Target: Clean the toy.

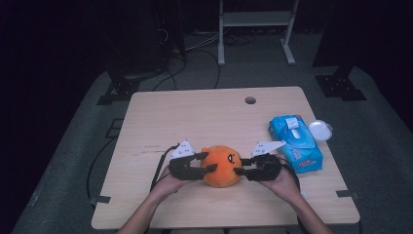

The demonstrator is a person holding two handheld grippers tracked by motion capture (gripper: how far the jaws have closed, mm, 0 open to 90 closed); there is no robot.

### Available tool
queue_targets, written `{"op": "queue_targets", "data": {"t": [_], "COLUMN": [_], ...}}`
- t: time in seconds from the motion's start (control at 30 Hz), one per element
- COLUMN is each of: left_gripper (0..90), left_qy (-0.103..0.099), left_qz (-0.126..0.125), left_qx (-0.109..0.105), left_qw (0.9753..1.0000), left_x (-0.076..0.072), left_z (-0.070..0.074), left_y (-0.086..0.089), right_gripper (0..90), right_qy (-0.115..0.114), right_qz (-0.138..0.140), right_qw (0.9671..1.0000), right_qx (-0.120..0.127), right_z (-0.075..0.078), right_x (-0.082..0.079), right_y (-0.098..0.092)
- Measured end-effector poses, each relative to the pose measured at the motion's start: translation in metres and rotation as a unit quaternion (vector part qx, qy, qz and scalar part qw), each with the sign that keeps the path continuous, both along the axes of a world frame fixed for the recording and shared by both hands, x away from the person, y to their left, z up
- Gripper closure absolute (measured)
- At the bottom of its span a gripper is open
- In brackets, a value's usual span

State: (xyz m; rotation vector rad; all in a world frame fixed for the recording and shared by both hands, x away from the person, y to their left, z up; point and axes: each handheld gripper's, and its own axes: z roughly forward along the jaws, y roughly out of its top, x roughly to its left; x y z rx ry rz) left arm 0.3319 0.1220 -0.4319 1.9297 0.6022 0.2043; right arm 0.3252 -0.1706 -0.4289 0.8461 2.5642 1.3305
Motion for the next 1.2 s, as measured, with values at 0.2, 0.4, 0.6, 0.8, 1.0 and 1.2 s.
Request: {"op": "queue_targets", "data": {"t": [0.2, 0.4, 0.6, 0.8, 1.0, 1.2], "left_gripper": [24.7, 19.1, 16.1, 14.4, 13.4, 12.4], "left_qy": [-0.004, 0.003, 0.004, 0.002, 0.004, 0.008], "left_qz": [0.010, 0.034, 0.047, 0.060, 0.069, 0.080], "left_qx": [0.014, 0.018, 0.034, 0.041, 0.043, 0.045], "left_qw": [0.9998, 0.9992, 0.9983, 0.9974, 0.9967, 0.9957], "left_x": [-0.005, -0.006, -0.007, -0.010, -0.014, -0.017], "left_z": [0.002, -0.002, -0.002, -0.001, -0.002, -0.004], "left_y": [0.009, 0.025, 0.036, 0.047, 0.057, 0.068], "right_gripper": [46.1, 42.4, 40.8, 39.9, 39.3, 38.6], "right_qy": [0.008, 0.007, 0.008, 0.008, 0.009, 0.006], "right_qz": [-0.001, -0.012, -0.031, -0.047, -0.060, -0.069], "right_qw": [0.9999, 0.9997, 0.9993, 0.9987, 0.9980, 0.9975], "right_qx": [0.012, 0.018, 0.021, 0.019, 0.019, 0.016], "right_z": [0.001, 0.001, 0.001, 0.002, 0.004, 0.007], "right_x": [-0.003, -0.002, 0.000, -0.002, -0.006, -0.013], "right_y": [-0.013, -0.027, -0.045, -0.060, -0.071, -0.081]}}
